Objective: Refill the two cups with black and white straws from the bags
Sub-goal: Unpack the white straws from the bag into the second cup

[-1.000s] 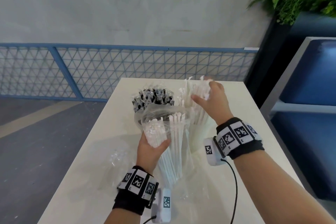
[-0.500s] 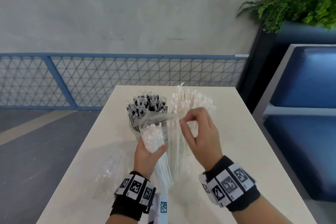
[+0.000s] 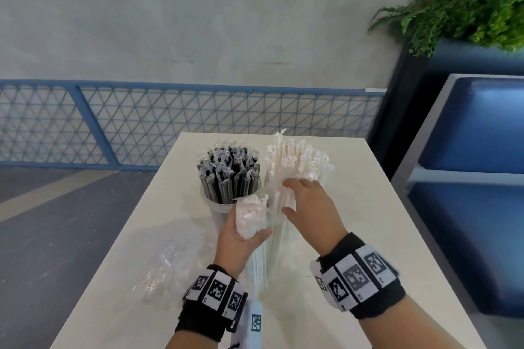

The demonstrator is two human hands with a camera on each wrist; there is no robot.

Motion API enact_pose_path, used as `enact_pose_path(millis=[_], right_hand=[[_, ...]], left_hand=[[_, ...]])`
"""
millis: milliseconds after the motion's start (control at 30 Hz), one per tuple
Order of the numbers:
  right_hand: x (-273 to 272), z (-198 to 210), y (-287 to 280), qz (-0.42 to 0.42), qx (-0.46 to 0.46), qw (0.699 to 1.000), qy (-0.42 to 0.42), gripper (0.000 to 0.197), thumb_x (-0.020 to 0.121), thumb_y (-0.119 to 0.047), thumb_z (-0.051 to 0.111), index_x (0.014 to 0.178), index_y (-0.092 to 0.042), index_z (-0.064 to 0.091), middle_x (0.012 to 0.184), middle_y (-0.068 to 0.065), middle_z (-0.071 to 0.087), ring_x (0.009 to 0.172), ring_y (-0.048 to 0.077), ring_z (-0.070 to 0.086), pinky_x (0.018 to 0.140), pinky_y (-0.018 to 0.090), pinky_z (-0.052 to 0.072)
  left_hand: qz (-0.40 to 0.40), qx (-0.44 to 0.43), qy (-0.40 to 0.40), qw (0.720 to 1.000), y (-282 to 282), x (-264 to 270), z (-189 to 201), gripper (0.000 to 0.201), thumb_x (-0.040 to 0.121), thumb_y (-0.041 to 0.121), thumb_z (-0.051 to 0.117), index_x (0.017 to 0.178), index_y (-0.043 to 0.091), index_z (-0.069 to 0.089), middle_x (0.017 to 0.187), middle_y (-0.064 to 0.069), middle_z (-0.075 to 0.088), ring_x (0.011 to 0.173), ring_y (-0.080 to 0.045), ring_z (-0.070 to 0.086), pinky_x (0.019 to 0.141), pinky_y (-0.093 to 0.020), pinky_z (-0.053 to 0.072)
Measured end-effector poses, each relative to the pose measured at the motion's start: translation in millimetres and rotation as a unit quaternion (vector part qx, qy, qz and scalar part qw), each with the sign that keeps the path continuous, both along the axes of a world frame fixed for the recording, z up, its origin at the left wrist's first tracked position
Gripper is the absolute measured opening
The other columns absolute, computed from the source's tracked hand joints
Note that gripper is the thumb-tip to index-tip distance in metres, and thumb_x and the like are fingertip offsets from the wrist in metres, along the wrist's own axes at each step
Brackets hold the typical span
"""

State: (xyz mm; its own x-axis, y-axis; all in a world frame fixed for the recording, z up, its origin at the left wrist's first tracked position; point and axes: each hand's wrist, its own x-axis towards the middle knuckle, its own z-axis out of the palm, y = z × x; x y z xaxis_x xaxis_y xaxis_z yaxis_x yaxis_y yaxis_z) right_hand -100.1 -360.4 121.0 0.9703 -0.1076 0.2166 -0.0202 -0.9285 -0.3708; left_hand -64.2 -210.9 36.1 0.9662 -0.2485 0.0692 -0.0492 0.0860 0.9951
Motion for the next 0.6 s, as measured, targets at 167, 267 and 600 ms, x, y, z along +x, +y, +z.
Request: enact_pose_path(millis=[167, 267, 600], right_hand=[[7, -1, -1, 0.035, -0.049, 0.995, 0.079, 0.047, 0.089, -0.024, 0.057, 0.133, -0.015, 0.043, 0.111, 0.007, 0.064, 0.104, 0.024, 0.055, 0.084, 0.030, 0.043], [10, -9, -1, 0.126, 0.075, 0.987, 0.068, 0.047, 0.084, -0.015, 0.063, 0.129, -0.019, 0.051, 0.105, 0.006, 0.068, 0.094, 0.020, 0.062, 0.081, 0.026, 0.047], [7, -42, 11, 0.080, 0.387, 0.918, 0.021, 0.048, 0.063, -0.026, 0.078, 0.105, -0.028, 0.056, 0.096, -0.012, 0.063, 0.089, 0.007, 0.061, 0.079, 0.021, 0.051]], left_hand=[[-0.017, 0.003, -0.014, 1.000, 2, 1, -1, 0.057, 0.067, -0.002, 0.078, 0.113, 0.023, 0.055, 0.105, 0.006, 0.066, 0.092, 0.004, 0.064, 0.077, -0.011, 0.051], [-0.035, 0.001, -0.021, 0.999, 2, 3, -2, 0.066, 0.062, 0.003, 0.084, 0.117, 0.019, 0.052, 0.108, 0.006, 0.065, 0.095, -0.001, 0.064, 0.078, -0.012, 0.050], [-0.097, 0.034, -0.012, 0.995, 6, 15, -6, 0.099, 0.056, -0.005, 0.084, 0.135, 0.024, 0.031, 0.126, 0.001, 0.053, 0.109, -0.002, 0.058, 0.082, -0.018, 0.052]])
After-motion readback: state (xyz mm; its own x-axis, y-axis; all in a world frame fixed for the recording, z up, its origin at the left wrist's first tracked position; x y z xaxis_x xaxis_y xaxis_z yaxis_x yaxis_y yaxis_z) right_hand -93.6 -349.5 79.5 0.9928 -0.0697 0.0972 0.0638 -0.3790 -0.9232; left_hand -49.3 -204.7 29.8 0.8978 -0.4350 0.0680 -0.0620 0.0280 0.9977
